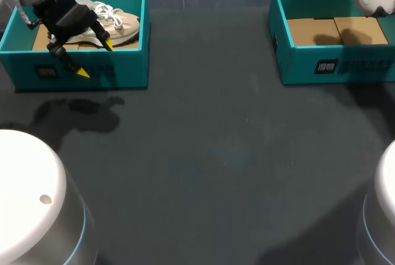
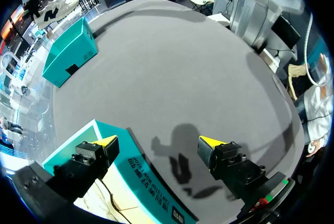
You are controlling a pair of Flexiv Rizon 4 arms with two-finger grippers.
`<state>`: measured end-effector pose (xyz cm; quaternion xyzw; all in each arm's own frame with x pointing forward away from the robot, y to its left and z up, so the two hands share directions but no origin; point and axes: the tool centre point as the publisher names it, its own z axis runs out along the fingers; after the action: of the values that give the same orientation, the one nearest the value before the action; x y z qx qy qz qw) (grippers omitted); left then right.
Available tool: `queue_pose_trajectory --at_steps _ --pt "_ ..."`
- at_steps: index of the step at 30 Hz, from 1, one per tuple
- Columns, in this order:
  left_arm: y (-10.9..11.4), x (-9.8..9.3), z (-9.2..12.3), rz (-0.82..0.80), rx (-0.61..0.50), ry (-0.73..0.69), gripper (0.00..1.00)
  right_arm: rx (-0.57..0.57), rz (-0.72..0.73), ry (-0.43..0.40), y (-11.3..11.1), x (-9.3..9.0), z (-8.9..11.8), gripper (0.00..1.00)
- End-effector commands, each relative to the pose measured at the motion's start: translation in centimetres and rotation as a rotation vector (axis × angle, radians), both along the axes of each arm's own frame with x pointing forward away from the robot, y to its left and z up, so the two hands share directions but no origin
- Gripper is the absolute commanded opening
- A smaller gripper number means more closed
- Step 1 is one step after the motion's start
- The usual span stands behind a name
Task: Take the shoe out of the shoebox, open the shoe tongue, remove and reinsert the insole, then place the shoe into the shoebox
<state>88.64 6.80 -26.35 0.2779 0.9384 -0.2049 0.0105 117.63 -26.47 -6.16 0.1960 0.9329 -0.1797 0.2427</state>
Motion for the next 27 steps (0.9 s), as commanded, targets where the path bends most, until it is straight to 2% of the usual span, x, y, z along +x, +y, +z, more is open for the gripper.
queue_pose_trajectory --at_steps 1,3,17,22,27 --pt "0.0 0.0 0.0 0.0 0.002 -0.001 1.0 0.074 -0.297 0.004 -0.2 -0.6 -1.0 0.0" --pt "0.0 0.0 0.0 0.0 0.002 -0.001 1.0 0.098 -0.434 -0.003 -0.9 -1.8 -1.9 0.0" --pt "0.0 0.0 0.0 0.0 0.002 -0.001 1.0 0.098 -0.434 -0.003 -0.9 -1.8 -1.9 0.0" --pt "0.0 0.0 0.0 0.0 0.002 -0.001 1.0 0.228 -0.674 -0.143 -2.2 -3.7 -3.0 0.0" --pt "0.0 0.0 0.0 0.0 0.002 -0.001 1.0 0.279 -0.764 -0.189 -2.5 -5.3 -5.1 0.0"
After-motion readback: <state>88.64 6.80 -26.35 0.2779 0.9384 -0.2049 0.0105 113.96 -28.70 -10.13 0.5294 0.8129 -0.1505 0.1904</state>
